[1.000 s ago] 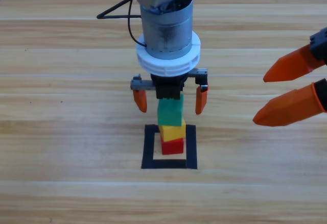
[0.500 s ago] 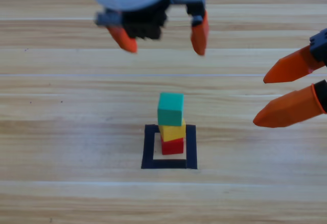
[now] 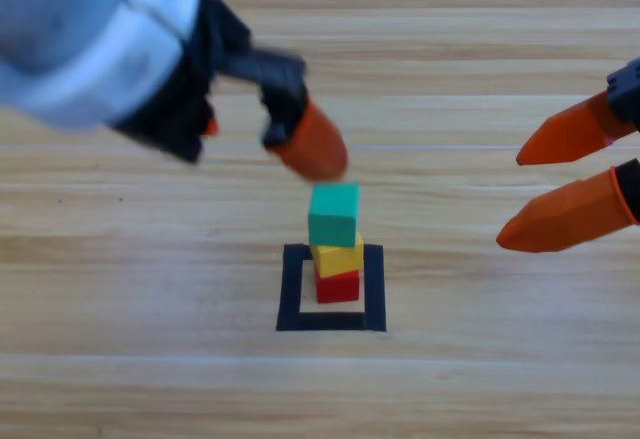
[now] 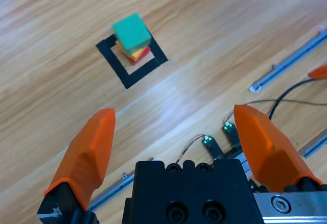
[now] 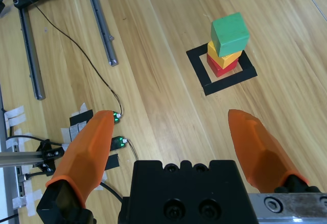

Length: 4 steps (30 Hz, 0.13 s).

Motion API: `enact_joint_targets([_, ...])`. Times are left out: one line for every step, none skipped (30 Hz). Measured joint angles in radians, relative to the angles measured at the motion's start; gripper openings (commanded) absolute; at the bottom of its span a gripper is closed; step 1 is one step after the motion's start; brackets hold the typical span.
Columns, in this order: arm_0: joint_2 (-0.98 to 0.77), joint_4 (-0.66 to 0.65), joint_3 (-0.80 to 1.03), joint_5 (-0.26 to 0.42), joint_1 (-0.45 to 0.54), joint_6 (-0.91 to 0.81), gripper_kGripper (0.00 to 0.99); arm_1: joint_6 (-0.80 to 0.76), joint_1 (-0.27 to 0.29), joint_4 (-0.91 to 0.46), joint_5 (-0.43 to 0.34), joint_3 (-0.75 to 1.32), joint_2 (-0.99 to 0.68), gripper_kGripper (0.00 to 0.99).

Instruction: Stack the blocks in the rectangular block: red at the bottom, yellow in the middle, green on top

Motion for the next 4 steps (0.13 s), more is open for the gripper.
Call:
enact_joint_targets([-0.001, -0.026, 0.025, 0.002, -0.020, 0.010, 0.990, 0.000, 0.000, 0.000, 0.000, 0.000, 0.000, 0.985])
enact_joint_targets([-0.001, -0.036, 0.036, 0.002, -0.031, 0.016, 0.990, 0.000, 0.000, 0.000, 0.000, 0.000, 0.000, 0.985])
enact_joint_targets([-0.001, -0.049, 0.057, 0.002, -0.052, 0.025, 0.990, 0.000, 0.000, 0.000, 0.000, 0.000, 0.000, 0.985])
enact_joint_targets([-0.007, -0.083, 0.088, 0.002, -0.068, 0.041, 0.990, 0.000, 0.000, 0.000, 0.000, 0.000, 0.000, 0.985])
